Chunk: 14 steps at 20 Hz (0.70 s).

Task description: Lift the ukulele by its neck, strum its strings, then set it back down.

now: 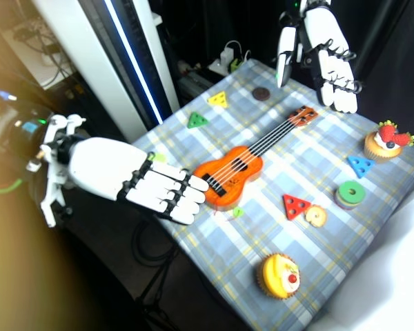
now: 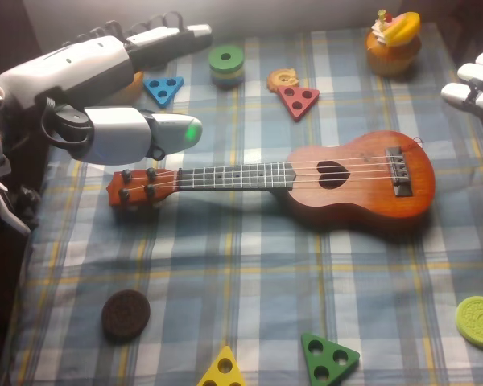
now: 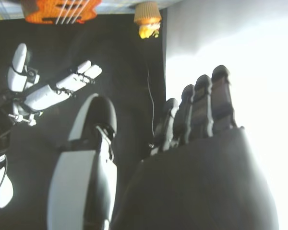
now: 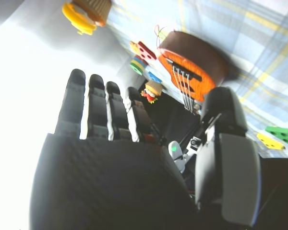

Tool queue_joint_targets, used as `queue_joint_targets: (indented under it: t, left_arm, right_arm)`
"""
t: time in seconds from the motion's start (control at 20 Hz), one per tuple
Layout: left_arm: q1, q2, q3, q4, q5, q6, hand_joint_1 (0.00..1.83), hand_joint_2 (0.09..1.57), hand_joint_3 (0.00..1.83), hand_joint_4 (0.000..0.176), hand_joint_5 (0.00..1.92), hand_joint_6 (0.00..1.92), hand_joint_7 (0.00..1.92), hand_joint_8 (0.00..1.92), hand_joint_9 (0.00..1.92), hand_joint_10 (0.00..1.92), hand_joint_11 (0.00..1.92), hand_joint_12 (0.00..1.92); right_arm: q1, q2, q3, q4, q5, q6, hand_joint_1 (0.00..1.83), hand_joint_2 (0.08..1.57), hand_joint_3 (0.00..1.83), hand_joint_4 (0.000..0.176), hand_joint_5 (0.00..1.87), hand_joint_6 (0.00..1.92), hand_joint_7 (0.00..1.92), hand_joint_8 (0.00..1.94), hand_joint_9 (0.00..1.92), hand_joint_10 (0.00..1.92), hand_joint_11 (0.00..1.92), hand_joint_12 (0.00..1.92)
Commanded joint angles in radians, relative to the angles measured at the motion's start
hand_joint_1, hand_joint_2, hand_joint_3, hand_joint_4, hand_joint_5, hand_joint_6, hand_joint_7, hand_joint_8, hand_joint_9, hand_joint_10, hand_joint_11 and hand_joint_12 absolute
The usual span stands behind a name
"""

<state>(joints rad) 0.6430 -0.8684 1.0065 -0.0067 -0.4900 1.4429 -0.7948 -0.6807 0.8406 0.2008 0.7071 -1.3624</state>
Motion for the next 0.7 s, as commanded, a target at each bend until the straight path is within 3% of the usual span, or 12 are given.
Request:
queue_joint_targets:
  t: [0.0, 0.05, 0.2, 0.25, 0.35, 0.45, 0.55, 0.65]
  left_arm:
    - [-0.018, 0.002, -0.003, 0.002, -0.094, -0.002, 0.69, 1.21, 0.0, 0.02, 0.07, 0.0, 0.06, 0.0, 0.03, 0.04, 0.0, 0.39]
    - [-0.021, 0.002, -0.003, 0.004, -0.089, -0.002, 0.72, 1.19, 0.0, 0.037, 0.06, 0.0, 0.05, 0.0, 0.03, 0.04, 0.0, 0.38]
    - [-0.028, 0.004, -0.009, 0.024, -0.066, -0.002, 0.78, 1.11, 0.0, 0.026, 0.09, 0.0, 0.06, 0.0, 0.09, 0.03, 0.0, 0.6]
    - [-0.027, 0.005, -0.012, 0.029, -0.057, -0.002, 0.76, 1.09, 0.0, 0.038, 0.08, 0.0, 0.06, 0.0, 0.07, 0.02, 0.0, 0.68]
    - [-0.029, 0.002, -0.009, 0.044, -0.02, 0.0, 0.72, 1.08, 0.0, 0.037, 0.05, 0.0, 0.03, 0.0, 0.03, 0.0, 0.0, 0.52]
    - [-0.03, -0.011, -0.003, 0.05, 0.018, 0.014, 0.7, 1.05, 0.0, 0.049, 0.04, 0.0, 0.06, 0.0, 0.08, 0.02, 0.0, 0.66]
    - [-0.029, -0.031, 0.006, 0.045, 0.048, 0.04, 0.74, 1.02, 0.0, 0.036, 0.08, 0.01, 0.12, 0.01, 0.13, 0.03, 0.0, 0.94]
    - [-0.022, -0.062, 0.026, 0.04, 0.088, 0.055, 0.81, 0.98, 0.0, 0.037, 0.15, 0.02, 0.22, 0.02, 0.21, 0.05, 0.0, 1.22]
  right_arm:
    - [0.015, 0.009, -0.002, -0.002, 0.134, -0.002, 0.3, 1.34, 0.02, 0.0, 0.0, 0.0, 0.0, 0.0, 0.0, 0.0, 0.0, 0.0]
    - [0.015, 0.01, -0.003, -0.002, 0.137, -0.002, 0.28, 1.34, 0.02, 0.0, 0.0, 0.0, 0.0, 0.0, 0.0, 0.0, 0.0, 0.0]
    - [0.015, 0.015, -0.009, -0.003, 0.149, -0.002, 0.27, 1.33, 0.01, 0.0, 0.0, 0.0, 0.0, 0.0, 0.0, 0.0, 0.0, 0.0]
    - [0.015, 0.017, -0.01, -0.003, 0.152, -0.002, 0.26, 1.34, 0.01, 0.0, 0.0, 0.0, 0.0, 0.0, 0.0, 0.0, 0.0, 0.0]
    - [0.015, 0.017, -0.01, -0.003, 0.156, -0.002, 0.35, 1.37, 0.01, 0.0, 0.0, 0.0, 0.0, 0.0, 0.0, 0.0, 0.0, 0.0]
    - [0.015, 0.017, -0.01, -0.003, 0.159, -0.002, 0.35, 1.37, 0.01, 0.0, 0.0, 0.0, 0.0, 0.0, 0.0, 0.0, 0.0, 0.0]
    - [0.015, 0.017, -0.01, -0.002, 0.164, -0.002, 0.33, 1.35, 0.0, 0.0, 0.0, 0.0, 0.0, 0.0, 0.0, 0.0, 0.0, 0.0]
    - [0.015, 0.017, -0.01, -0.001, 0.169, -0.002, 0.38, 1.34, 0.0, 0.0, 0.0, 0.0, 0.0, 0.0, 0.0, 0.0, 0.0, 0.0]
